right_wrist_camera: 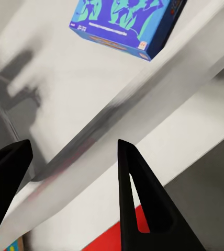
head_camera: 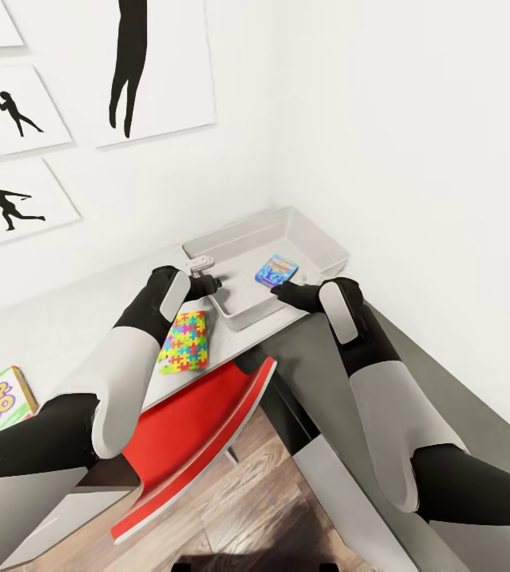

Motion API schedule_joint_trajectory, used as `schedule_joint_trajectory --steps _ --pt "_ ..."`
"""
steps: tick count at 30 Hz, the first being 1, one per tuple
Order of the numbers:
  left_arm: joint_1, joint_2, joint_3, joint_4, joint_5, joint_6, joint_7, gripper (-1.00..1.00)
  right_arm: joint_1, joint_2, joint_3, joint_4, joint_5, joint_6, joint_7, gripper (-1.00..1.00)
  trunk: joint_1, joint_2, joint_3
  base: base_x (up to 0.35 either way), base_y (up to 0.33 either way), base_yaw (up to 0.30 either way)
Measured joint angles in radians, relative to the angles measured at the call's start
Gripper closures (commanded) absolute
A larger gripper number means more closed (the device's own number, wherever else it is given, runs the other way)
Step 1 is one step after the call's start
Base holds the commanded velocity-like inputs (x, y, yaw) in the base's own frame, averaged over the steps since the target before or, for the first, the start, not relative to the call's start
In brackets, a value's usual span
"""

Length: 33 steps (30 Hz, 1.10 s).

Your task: Put all the toys in the child's room - the three board games (two on the bed and one on the table), the two jigsaw puzzles on the table, and the tennis ball on the table - inside the toy box on the table in the child's room.

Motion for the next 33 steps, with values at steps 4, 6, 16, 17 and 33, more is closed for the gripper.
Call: schedule_joint_trajectory --steps 4,6,16,17,33 --pt "0.0 0.0 0.0 0.0 0.0 0.0 0.0 1.0 0.0 0.0 0.0 0.0 0.0 0.0 0.0 1.0 0.0 0.0 0.0 -0.009 0.0 0.0" --pt "0.0 0.0 0.0 0.0 0.0 0.0 0.0 1.0 0.0 0.0 0.0 0.0 0.0 0.0 0.0 1.0 0.0 0.0 0.0 -0.124 0.0 0.0" --pt "0.0 0.0 0.0 0.0 0.0 0.0 0.0 1.0 0.0 0.0 0.0 0.0 0.0 0.0 0.0 1.0 0.0 0.0 0.0 -0.094 0.0 0.0" --pt "0.0 0.0 0.0 0.0 0.0 0.0 0.0 1.0 0.0 0.0 0.0 0.0 0.0 0.0 0.0 1.0 0.0 0.0 0.0 -0.012 0.0 0.0" --pt "-0.001 0.0 0.001 0.004 -0.002 0.0 -0.002 1.0 0.0 0.0 0.0 0.001 0.003 0.002 0.001 1.0 0.0 0.0 -0.006 -0.002 0.0 0.0"
